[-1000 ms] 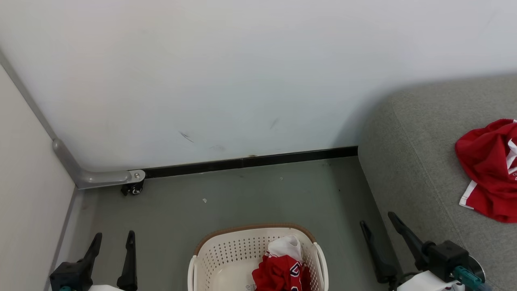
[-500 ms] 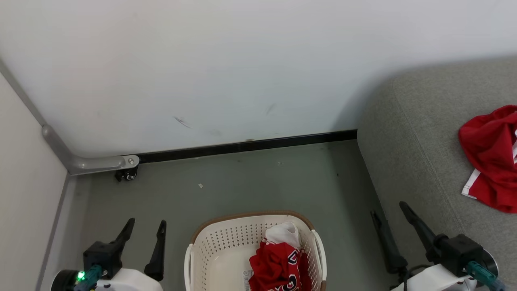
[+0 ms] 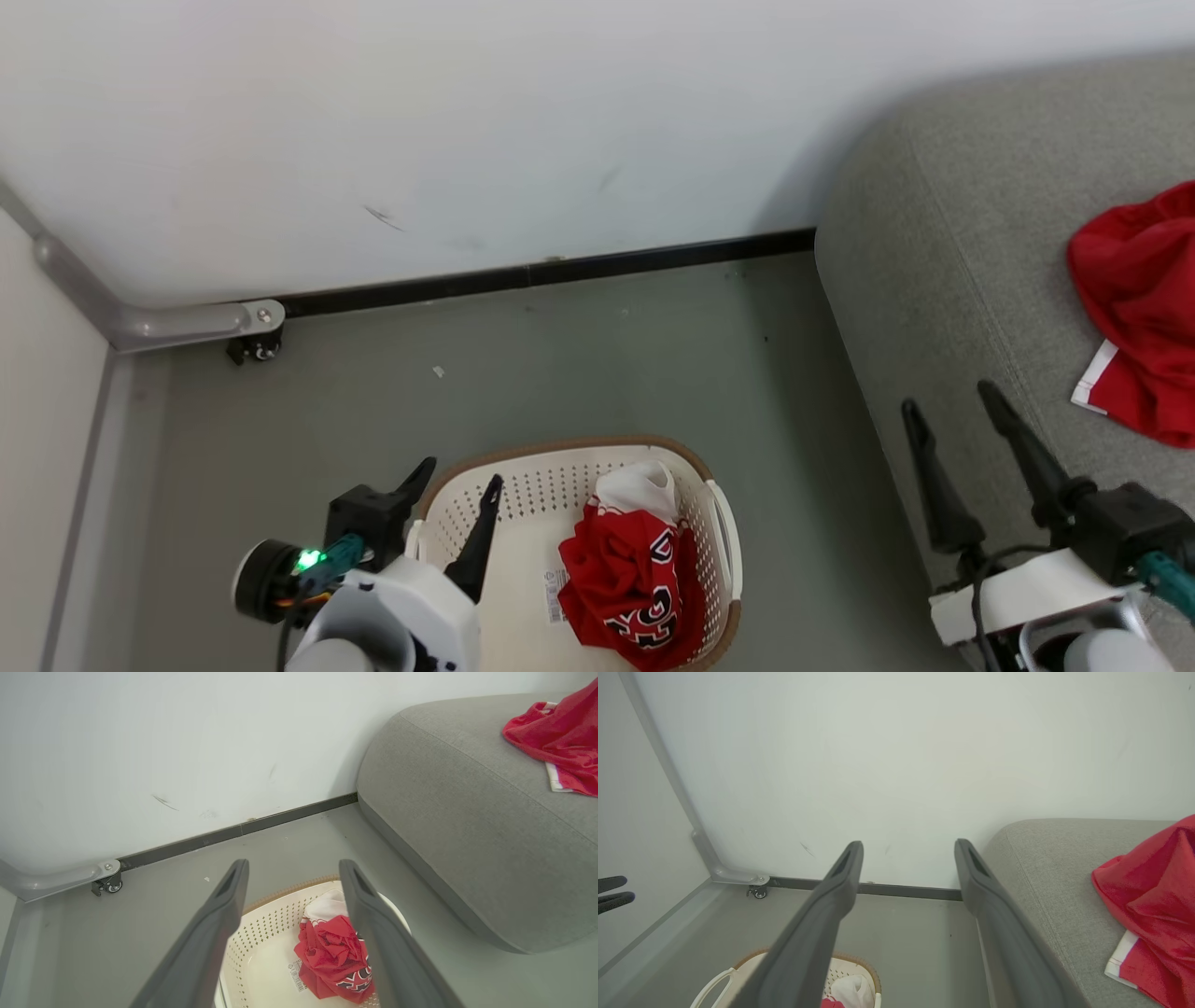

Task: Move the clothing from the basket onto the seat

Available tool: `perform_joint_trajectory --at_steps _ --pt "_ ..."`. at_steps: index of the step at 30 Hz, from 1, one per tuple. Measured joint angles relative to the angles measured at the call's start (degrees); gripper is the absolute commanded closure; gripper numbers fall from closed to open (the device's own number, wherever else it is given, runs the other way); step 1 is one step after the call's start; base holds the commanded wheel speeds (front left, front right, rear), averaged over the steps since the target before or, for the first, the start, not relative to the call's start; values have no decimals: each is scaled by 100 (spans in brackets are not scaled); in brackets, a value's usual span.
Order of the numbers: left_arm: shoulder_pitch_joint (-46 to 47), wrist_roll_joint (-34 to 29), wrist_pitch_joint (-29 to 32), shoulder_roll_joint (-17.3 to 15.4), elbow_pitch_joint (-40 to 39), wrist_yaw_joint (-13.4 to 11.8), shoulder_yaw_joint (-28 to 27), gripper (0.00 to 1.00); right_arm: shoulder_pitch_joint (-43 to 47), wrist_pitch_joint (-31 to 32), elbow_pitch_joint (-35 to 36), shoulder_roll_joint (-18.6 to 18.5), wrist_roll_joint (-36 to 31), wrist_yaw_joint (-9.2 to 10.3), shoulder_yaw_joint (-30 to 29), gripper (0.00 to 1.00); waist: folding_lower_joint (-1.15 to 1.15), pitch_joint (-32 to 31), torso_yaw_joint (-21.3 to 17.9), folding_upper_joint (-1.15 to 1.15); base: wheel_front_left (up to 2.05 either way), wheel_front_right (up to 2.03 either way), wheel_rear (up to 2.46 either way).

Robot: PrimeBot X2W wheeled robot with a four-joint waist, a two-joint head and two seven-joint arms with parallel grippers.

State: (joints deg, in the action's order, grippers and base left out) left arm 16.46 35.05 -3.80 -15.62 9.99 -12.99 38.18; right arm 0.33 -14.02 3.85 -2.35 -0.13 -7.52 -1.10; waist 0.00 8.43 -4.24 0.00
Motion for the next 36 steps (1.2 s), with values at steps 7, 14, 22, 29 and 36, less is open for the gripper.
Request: perform_joint_trajectory --at_steps 7,14,22,29,36 --pt "448 -181 229 288 463 215 348 0 -367 0 278 -1 -48 0 -158 0 0 394 -107 0 0 0 0" --pt "801 -296 376 505 884 337 550 0 -770 41 491 -1 -40 0 -144 0 0 846 -222 0 0 0 0" --pt "1199 -341 424 795 1255 431 631 0 -1288 41 634 -4 -37 0 -175 0 0 1425 -371 0 0 0 0" --pt "1574 -430 433 950 1640 560 717 0 -1918 41 650 -7 3 0 -166 0 0 2004 -537 0 0 0 0" --pt "1801 -493 432 1065 1903 616 788 0 -2335 41 623 -10 67 0 -110 0 0 2418 -667 0 0 0 0"
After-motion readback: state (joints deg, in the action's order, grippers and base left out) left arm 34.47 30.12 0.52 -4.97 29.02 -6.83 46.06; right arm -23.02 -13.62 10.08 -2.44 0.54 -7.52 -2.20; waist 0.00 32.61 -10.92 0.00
